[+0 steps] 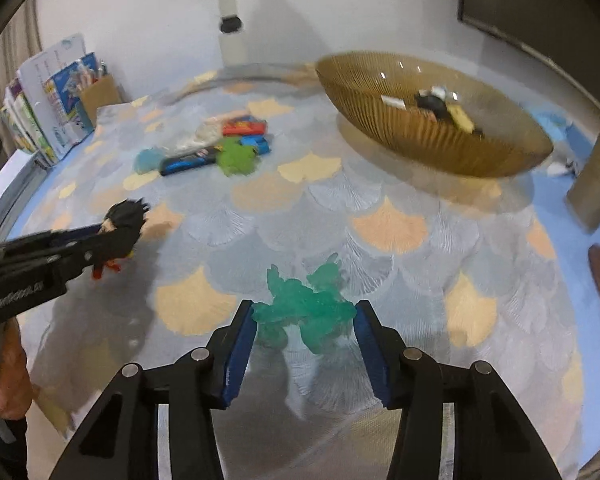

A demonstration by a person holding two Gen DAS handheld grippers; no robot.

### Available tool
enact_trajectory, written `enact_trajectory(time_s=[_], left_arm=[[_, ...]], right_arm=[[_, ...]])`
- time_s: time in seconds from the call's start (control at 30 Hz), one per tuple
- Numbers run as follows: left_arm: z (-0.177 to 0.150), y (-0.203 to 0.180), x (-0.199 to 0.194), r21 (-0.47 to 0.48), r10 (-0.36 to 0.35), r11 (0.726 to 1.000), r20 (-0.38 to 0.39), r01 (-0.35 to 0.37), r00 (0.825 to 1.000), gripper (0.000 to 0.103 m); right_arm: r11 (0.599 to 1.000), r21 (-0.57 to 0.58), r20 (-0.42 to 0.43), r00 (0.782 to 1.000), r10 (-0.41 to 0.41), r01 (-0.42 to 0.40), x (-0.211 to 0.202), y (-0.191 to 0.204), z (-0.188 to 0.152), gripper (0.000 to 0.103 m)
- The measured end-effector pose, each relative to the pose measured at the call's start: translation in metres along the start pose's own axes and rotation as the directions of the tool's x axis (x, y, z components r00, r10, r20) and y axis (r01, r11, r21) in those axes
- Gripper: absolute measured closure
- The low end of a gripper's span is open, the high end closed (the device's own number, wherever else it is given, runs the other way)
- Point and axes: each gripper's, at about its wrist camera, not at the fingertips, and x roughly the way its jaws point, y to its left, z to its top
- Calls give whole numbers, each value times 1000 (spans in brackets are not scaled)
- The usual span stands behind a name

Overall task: Organize rigid objects
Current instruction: 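Carry the boy figure and green frog into the amber bowl and release both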

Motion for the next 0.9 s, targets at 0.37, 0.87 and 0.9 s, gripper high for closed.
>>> enact_trajectory(time_s=[0.37, 0.87, 0.9], left_arm=[[124, -84, -67, 189, -123, 979, 241, 78, 963, 76], [155, -149, 69, 245, -193, 951, -16, 191, 981, 73], [156, -150, 70, 248, -194, 949, -18, 193, 981, 68]], right_arm=[[986, 158, 400, 910, -108, 47, -150, -78, 101, 54], [954, 288, 122, 986, -116, 77, -48, -148, 129, 53], [953, 296, 104, 990, -90, 56, -43, -152, 130, 52]])
